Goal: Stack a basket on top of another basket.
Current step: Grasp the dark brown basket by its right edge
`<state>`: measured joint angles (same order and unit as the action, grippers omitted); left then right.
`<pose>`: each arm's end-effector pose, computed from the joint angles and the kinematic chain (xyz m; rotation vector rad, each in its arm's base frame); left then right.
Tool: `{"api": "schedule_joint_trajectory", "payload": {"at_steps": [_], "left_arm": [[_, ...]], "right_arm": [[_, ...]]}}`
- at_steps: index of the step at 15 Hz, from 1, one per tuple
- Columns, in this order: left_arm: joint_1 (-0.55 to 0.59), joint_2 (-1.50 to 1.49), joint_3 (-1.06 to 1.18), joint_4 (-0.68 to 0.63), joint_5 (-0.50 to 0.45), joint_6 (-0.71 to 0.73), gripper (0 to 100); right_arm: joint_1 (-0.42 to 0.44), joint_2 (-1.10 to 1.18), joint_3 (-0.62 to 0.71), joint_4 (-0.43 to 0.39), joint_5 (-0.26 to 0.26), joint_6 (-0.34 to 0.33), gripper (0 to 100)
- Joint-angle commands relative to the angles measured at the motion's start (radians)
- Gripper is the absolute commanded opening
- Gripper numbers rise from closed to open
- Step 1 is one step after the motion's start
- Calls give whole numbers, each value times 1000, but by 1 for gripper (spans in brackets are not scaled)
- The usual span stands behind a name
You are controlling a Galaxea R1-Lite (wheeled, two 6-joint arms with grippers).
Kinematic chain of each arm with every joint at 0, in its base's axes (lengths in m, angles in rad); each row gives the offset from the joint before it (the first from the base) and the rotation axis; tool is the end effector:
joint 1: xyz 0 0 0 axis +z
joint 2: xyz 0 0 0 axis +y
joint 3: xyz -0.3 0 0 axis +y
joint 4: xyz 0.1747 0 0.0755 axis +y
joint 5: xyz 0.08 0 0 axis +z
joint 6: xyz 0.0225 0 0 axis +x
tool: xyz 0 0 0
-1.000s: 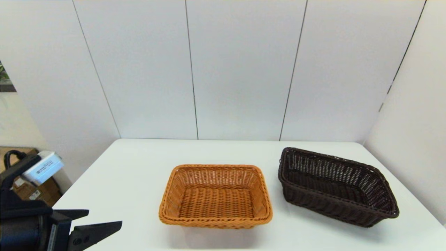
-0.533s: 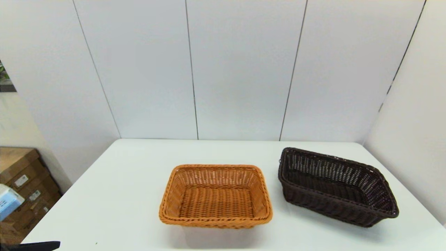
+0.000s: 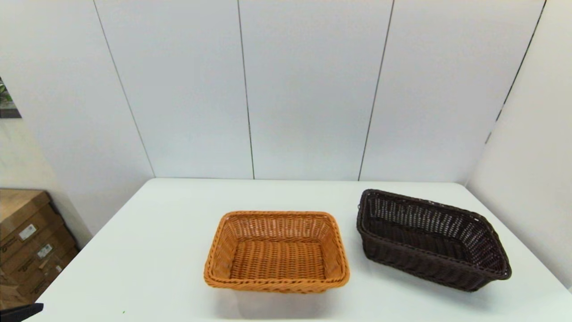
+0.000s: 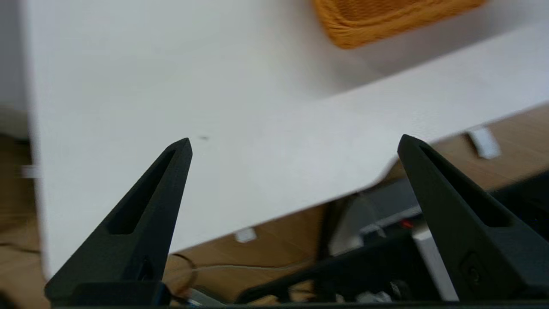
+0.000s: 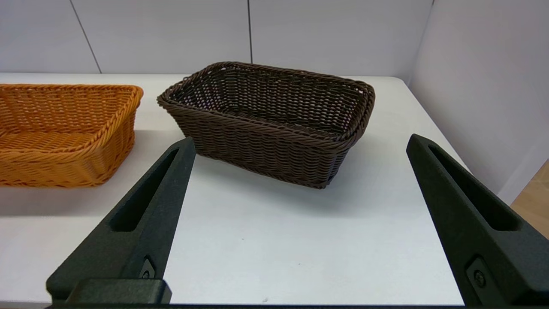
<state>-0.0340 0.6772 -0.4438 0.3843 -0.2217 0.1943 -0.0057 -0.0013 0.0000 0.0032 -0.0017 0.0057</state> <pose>0.0365 -0.0062 0.1620 0.1291 0.5900 -0.3063 -0.0229 0.0001 0.0751 0.0057 0.0019 -0.0074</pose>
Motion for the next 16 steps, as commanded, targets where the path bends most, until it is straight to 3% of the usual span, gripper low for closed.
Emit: {"api": "schedule_joint_trajectory", "payload": {"at_steps": [1, 3, 8, 11, 16], "left_arm": [[131, -199, 198, -243, -19, 74, 100], [97, -278, 261, -300, -7, 62, 100], [-24, -401, 315, -300, 90, -19, 100], [-23, -406, 335, -309, 90, -30, 100], [22, -515, 422, -438, 84, -26, 100]], "right_arm": [[0, 1, 0, 0, 0, 0, 100], [0, 1, 0, 0, 0, 0, 100], [0, 1, 0, 0, 0, 0, 100], [0, 1, 0, 0, 0, 0, 100], [0, 1, 0, 0, 0, 0, 100]]}}
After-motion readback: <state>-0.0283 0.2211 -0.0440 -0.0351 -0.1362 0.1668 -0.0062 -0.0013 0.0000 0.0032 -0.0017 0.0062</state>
